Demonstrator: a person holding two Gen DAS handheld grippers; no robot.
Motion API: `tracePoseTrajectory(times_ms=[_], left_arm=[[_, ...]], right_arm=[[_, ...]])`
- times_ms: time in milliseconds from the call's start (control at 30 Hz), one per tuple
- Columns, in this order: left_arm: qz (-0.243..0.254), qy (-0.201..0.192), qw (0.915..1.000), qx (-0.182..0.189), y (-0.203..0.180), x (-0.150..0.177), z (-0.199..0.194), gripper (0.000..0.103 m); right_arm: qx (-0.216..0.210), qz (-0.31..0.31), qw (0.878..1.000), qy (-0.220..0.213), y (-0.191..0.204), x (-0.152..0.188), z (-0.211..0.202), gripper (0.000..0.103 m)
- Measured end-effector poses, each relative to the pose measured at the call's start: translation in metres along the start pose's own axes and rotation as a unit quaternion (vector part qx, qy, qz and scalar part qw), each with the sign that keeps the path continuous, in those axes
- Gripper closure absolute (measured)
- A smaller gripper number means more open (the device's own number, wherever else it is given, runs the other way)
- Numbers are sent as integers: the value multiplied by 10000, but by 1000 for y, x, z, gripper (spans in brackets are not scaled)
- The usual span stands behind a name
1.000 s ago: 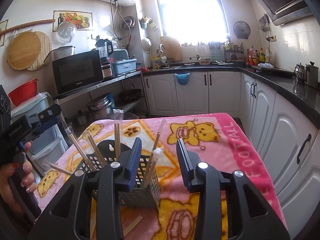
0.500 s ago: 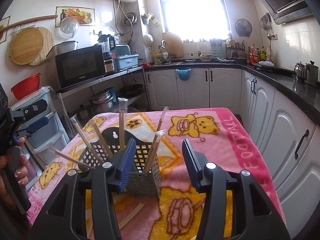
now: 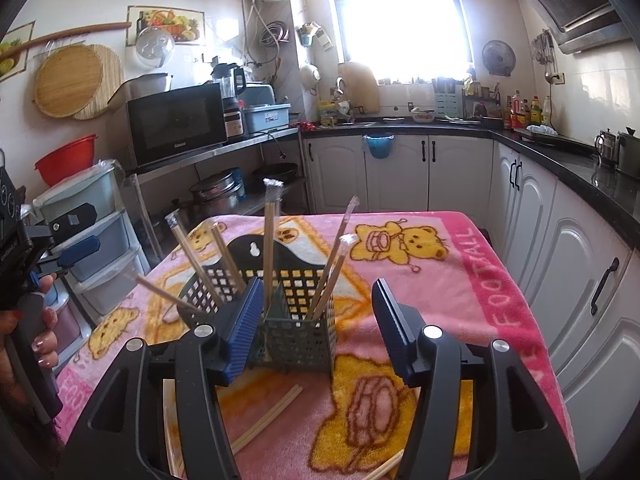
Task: Organize utensils
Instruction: 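Withdraw both open grippers from the basket toward the loose chopsticks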
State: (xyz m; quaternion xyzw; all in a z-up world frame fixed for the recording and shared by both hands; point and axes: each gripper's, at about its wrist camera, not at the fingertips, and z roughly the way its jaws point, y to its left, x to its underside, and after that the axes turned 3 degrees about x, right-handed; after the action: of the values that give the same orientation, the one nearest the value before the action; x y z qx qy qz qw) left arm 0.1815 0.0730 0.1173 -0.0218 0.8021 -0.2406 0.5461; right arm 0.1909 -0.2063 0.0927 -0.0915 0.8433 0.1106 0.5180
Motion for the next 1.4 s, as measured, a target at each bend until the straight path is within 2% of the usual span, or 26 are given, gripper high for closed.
tracePoseTrajectory(times_ms=[633,1400], left_arm=[[6,352,9993,-134,6,35,-15,10],[-293,833,9952,-421,27,81,-17,10]], right_arm=[[-185,-160,9994,231,17,25,-8,48],[-310,-253,9964,747,25,63,2,48]])
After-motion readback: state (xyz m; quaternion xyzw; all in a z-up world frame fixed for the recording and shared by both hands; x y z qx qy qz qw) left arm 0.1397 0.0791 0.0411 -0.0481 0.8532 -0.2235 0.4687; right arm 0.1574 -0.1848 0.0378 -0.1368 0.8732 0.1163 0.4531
